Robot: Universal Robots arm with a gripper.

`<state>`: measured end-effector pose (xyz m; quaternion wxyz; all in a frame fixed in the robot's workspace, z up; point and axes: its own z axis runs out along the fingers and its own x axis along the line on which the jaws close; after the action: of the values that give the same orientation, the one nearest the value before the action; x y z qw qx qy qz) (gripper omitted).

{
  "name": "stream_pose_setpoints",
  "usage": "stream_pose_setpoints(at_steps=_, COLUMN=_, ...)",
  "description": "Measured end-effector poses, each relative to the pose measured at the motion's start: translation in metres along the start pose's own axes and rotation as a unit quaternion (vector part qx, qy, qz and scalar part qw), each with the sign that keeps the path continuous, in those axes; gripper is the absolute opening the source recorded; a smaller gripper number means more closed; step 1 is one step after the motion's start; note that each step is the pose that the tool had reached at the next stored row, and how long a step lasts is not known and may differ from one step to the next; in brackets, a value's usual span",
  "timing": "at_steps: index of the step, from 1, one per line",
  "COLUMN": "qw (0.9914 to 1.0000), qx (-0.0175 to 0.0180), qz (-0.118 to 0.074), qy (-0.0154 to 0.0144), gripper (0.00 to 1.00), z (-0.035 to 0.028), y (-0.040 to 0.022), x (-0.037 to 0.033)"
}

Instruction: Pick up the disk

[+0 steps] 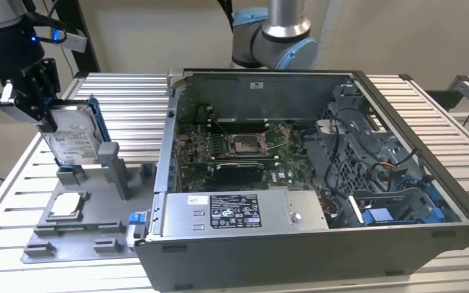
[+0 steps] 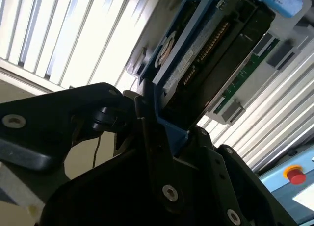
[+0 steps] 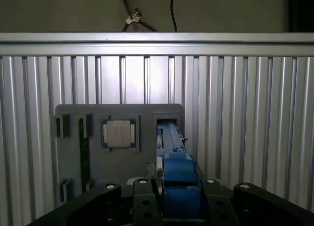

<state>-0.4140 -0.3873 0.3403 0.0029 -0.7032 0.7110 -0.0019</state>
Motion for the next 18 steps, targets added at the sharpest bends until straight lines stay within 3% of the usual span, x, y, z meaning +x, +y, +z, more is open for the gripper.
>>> stream_pose_setpoints(at_steps=18, qw=1.00000, qx=0.0000, qz=0.000, qy=0.0000, gripper=0.00, z=-0.0822, y=-0.0006, x=-0.0001)
